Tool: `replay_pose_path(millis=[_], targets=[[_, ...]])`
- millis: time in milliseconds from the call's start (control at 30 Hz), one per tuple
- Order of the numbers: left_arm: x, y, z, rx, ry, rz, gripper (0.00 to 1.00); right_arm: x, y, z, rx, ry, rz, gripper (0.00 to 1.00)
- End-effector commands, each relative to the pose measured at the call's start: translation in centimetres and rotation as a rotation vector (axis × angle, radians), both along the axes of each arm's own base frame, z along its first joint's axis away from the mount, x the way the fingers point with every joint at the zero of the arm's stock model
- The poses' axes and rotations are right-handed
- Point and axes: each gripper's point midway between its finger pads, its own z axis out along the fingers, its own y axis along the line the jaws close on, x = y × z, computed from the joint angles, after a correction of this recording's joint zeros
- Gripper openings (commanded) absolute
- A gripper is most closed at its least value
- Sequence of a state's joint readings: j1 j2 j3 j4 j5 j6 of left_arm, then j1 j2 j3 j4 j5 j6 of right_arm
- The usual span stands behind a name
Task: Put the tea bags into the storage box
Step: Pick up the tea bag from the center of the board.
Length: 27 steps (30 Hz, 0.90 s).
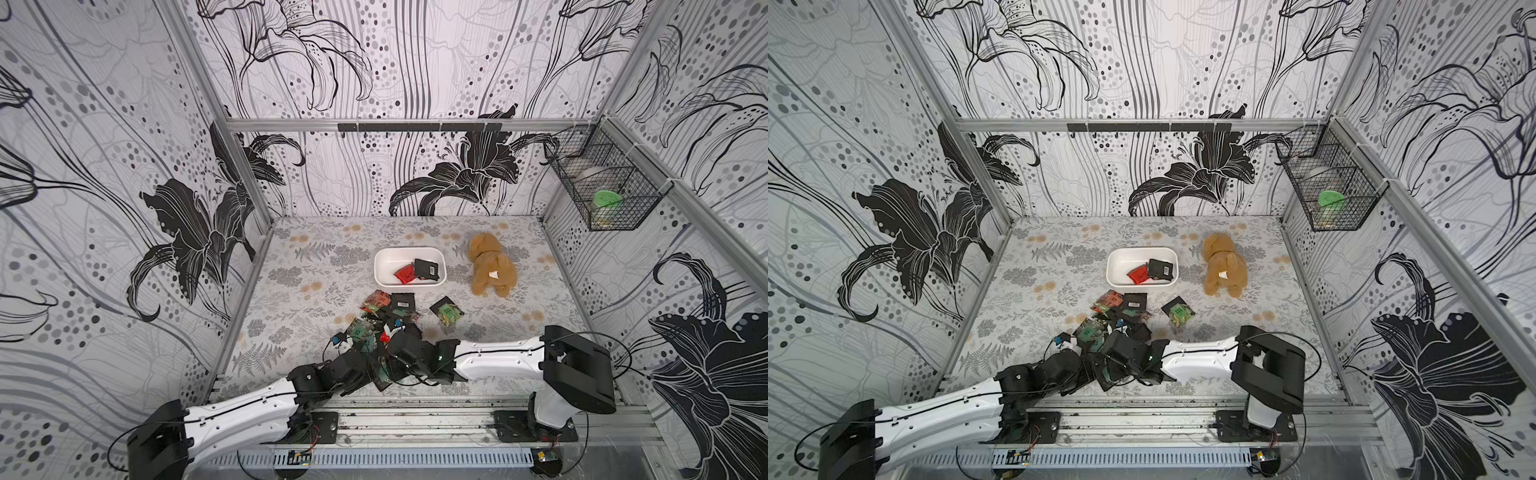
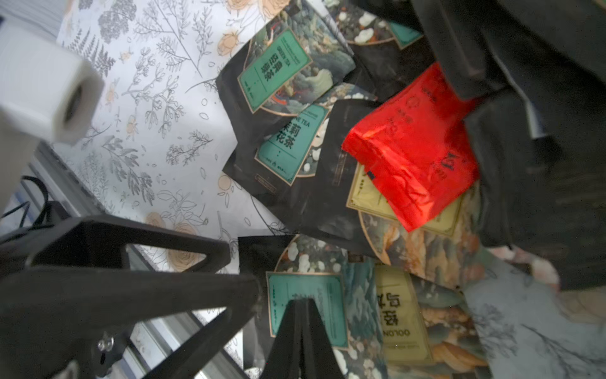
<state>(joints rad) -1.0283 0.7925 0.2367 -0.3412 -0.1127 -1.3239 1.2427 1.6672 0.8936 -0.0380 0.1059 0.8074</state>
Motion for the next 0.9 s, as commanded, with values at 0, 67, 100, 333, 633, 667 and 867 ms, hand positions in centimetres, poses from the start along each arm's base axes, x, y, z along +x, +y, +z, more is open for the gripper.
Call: replay_pose_path(millis=[0, 67, 100, 333, 633, 667, 867], targets=[[0.1, -0.1, 0.2, -0.018, -0.013, 0.018, 0.62, 0.4, -1.3, -1.5, -0.089, 0.007, -0.058, 0.07], [0.0, 0.1, 0.1, -0.016, -0.013, 0.018, 0.62, 0.4, -1.8, -1.9, -0.116, 0.009, -0.066, 0.07], [0.0, 0.0, 0.1, -0.021, -0.013, 0.018, 0.62, 0.4, -2.0, -2.1, -0.125, 0.012, -0.069, 0.07], [-0.6, -0.2, -0.5, -0.022, 0.013, 0.01, 0.6, 0.2, -2.8, -3.4, -0.171, 0.029, -0.082, 0.06], [-1.2, -0.2, -1.5, 0.006, 0.034, 0.0, 0.58, -0.1, -3.2, -4.2, -0.191, 0.043, -0.088, 0.03], [-1.2, -0.1, -1.6, 0.01, 0.034, 0.006, 0.57, 0.0, -3.2, -4.2, -0.189, 0.043, -0.089, 0.03], [-1.4, -0.6, -1.9, -0.046, 0.042, 0.018, 0.51, -0.2, -3.1, -4.4, -0.185, 0.051, -0.084, 0.02]])
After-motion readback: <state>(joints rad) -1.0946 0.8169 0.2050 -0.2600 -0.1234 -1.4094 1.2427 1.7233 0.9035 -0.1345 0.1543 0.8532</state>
